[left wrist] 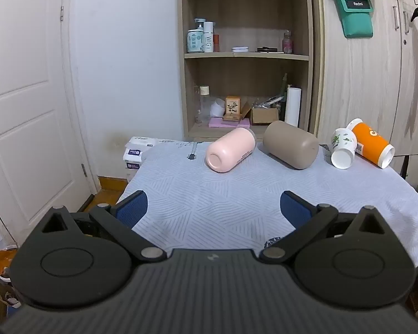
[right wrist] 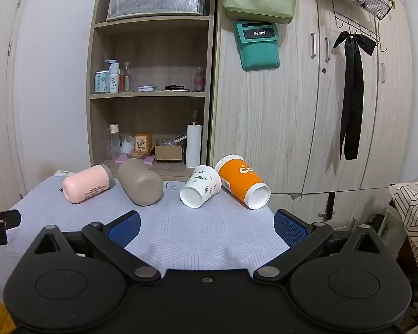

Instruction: Flip cup upright

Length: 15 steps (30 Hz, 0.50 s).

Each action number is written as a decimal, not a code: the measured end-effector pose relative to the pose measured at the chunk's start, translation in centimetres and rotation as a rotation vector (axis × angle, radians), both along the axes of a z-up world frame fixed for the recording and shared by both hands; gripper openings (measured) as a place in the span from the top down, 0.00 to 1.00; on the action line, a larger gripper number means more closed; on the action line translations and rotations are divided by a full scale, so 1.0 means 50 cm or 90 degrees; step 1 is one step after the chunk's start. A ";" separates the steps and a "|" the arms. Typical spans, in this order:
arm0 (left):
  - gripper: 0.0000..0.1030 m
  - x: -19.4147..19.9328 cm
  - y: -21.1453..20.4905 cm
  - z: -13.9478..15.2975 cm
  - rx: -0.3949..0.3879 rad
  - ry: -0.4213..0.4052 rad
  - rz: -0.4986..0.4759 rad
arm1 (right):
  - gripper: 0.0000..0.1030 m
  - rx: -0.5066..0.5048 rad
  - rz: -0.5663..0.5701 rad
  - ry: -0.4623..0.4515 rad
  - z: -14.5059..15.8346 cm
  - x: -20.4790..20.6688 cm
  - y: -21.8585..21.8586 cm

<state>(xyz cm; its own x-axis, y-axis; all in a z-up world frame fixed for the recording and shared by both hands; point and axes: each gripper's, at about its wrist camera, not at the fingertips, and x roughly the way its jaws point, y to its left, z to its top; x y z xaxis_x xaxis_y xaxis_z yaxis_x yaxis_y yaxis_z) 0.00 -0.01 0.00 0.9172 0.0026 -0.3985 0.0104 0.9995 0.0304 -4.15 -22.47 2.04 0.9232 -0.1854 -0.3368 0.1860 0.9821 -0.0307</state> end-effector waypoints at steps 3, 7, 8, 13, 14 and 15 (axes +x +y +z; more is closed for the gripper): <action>0.00 0.000 0.001 0.001 -0.006 0.001 0.000 | 0.00 0.000 0.000 0.001 0.000 -0.002 0.001; 0.00 0.003 0.001 0.001 -0.008 0.001 0.002 | 0.00 0.000 0.000 0.001 0.000 -0.002 0.001; 0.00 0.004 0.001 0.001 -0.008 0.001 0.004 | 0.00 -0.001 0.000 0.002 0.000 -0.001 0.001; 0.00 -0.008 -0.004 0.003 -0.006 -0.006 -0.005 | 0.00 -0.001 0.001 -0.003 0.004 0.001 0.006; 0.00 -0.008 -0.005 0.004 -0.005 -0.005 -0.003 | 0.00 -0.002 0.001 -0.003 0.006 -0.002 0.004; 0.00 -0.013 0.002 0.010 -0.003 -0.006 -0.007 | 0.00 -0.002 0.001 -0.003 0.008 -0.002 0.004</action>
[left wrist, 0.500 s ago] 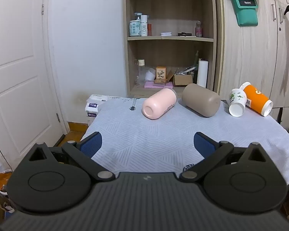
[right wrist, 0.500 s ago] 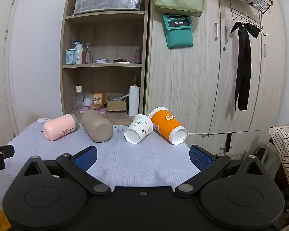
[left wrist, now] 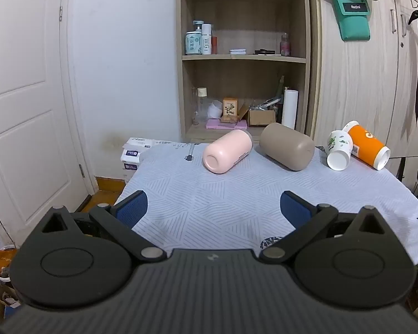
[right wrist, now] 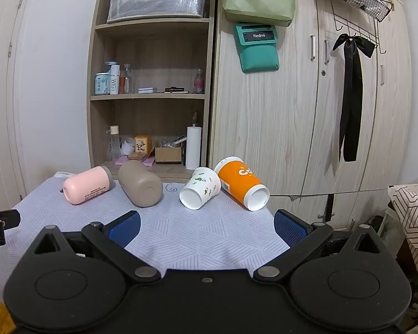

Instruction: Flip cup upright

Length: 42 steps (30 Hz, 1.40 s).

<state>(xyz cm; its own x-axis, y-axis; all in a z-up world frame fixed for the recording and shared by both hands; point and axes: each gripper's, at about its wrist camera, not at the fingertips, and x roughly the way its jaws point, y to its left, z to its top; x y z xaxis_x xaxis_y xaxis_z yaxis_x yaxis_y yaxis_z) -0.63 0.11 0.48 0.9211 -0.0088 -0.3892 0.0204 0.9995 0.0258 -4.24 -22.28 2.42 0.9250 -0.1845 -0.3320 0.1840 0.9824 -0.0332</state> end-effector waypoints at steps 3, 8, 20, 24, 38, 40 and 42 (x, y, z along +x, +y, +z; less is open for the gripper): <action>0.00 0.000 0.001 0.001 0.000 0.000 0.000 | 0.00 -0.001 -0.001 -0.001 -0.004 -0.003 -0.001; 0.00 -0.004 0.007 0.001 -0.003 -0.010 0.003 | 0.00 -0.003 -0.002 -0.002 0.003 -0.004 -0.003; 0.00 -0.008 0.009 -0.001 -0.011 -0.012 0.001 | 0.00 -0.008 -0.009 -0.001 -0.006 -0.004 -0.005; 0.00 -0.008 0.009 0.000 -0.015 -0.009 0.002 | 0.00 -0.008 -0.011 -0.002 -0.008 -0.005 -0.007; 0.00 -0.019 0.014 0.007 -0.033 -0.014 -0.002 | 0.00 -0.011 -0.011 -0.004 -0.013 -0.006 -0.004; 0.00 -0.019 0.013 0.007 -0.033 -0.012 -0.002 | 0.00 -0.012 -0.011 -0.003 -0.014 -0.007 -0.004; 0.00 -0.017 0.014 0.007 -0.032 -0.010 -0.002 | 0.00 -0.013 -0.011 -0.003 -0.014 -0.007 -0.004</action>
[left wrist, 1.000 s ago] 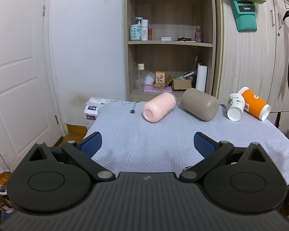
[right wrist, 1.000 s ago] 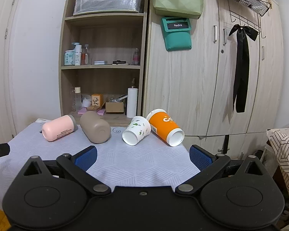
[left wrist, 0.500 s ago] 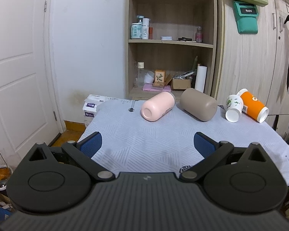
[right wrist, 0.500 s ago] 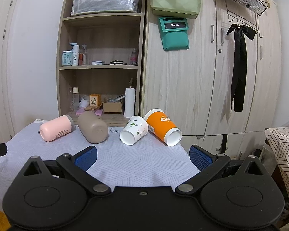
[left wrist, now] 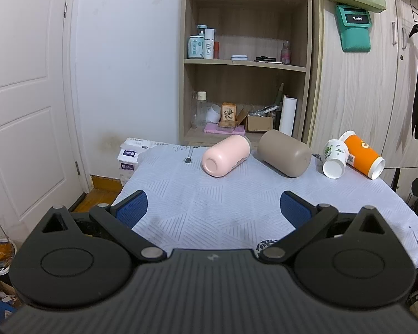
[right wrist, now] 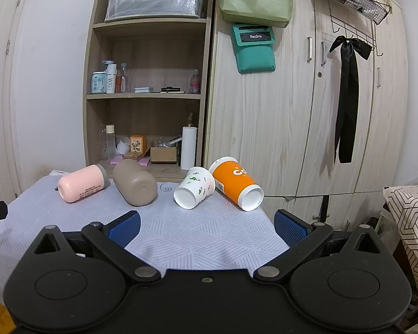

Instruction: Flip cup upright

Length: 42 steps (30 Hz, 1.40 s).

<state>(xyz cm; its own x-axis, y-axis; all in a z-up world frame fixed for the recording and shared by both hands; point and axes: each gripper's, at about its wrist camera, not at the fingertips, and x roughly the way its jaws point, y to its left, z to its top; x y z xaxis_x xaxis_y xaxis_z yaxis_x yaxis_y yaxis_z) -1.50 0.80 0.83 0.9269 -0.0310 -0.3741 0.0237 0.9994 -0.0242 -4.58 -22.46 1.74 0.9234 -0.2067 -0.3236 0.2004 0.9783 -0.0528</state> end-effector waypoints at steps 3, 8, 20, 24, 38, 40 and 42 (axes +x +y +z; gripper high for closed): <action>0.00 0.003 -0.001 0.000 0.003 0.003 -0.001 | 0.00 0.000 -0.001 0.000 0.000 0.000 0.000; 0.00 0.003 -0.002 -0.001 0.002 0.002 0.000 | 0.00 0.000 0.000 0.000 0.000 0.000 -0.001; 0.00 0.009 -0.006 -0.008 0.006 0.011 0.000 | 0.00 -0.003 0.000 0.004 -0.004 -0.001 -0.001; 0.00 0.016 -0.006 -0.016 0.006 0.019 0.003 | 0.00 -0.004 0.001 0.008 -0.007 0.002 -0.002; 0.00 0.035 -0.047 -0.008 0.017 0.038 -0.022 | 0.00 0.024 0.023 0.015 -0.024 0.033 -0.041; 0.00 0.044 -0.064 -0.001 0.021 0.041 -0.034 | 0.00 0.024 0.036 0.006 -0.022 0.036 -0.057; 0.00 0.055 -0.087 0.005 0.023 0.045 -0.054 | 0.00 0.027 0.057 -0.009 -0.019 0.035 -0.078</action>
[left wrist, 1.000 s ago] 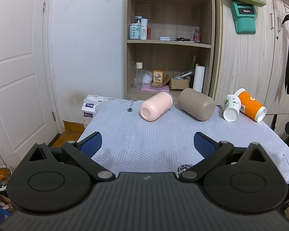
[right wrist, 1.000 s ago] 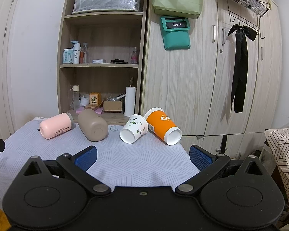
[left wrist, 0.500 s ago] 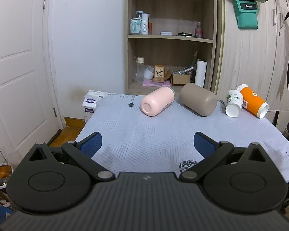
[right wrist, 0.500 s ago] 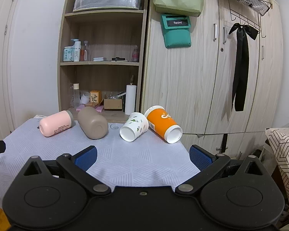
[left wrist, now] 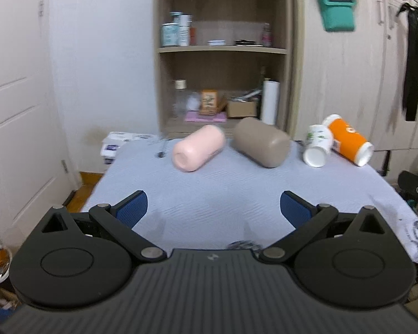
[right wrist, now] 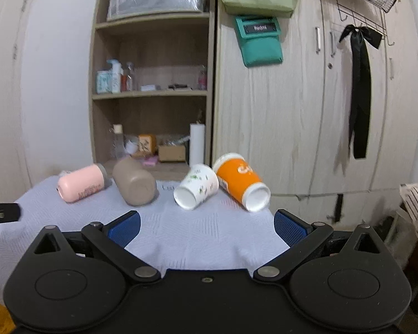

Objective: Flip cup upright
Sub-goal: 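Move the right tool to the orange cup and close around its body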

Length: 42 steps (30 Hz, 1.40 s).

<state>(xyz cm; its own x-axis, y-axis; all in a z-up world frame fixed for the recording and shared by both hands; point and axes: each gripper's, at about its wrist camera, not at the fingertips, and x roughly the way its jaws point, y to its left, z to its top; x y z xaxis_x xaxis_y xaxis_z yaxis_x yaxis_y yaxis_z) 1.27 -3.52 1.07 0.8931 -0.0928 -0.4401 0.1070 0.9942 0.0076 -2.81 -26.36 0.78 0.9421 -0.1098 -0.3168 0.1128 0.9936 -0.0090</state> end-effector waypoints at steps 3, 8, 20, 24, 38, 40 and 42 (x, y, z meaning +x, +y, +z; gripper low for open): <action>0.00 0.030 -0.044 0.009 0.001 0.017 -0.042 | 0.00 0.015 0.046 -0.027 0.004 0.002 -0.040; 0.00 0.088 -0.120 0.016 -0.012 0.049 -0.093 | 0.00 0.044 0.073 -0.033 -0.015 0.033 -0.119; 0.02 0.251 -0.308 0.008 -0.067 0.117 -0.192 | 0.00 -0.043 0.181 -0.018 -0.041 0.152 -0.218; 0.02 0.305 -0.359 -0.003 -0.106 0.161 -0.207 | 0.00 -0.063 0.196 0.023 -0.046 0.225 -0.246; 0.13 0.454 -0.452 -0.017 -0.183 0.265 -0.207 | 0.02 0.126 0.213 0.133 -0.115 0.429 -0.373; 0.13 0.463 -0.457 -0.021 -0.196 0.277 -0.204 | 0.04 0.126 0.213 0.129 -0.120 0.441 -0.375; 0.13 0.469 -0.463 -0.025 -0.210 0.287 -0.206 | 0.05 0.118 0.221 0.131 -0.124 0.453 -0.366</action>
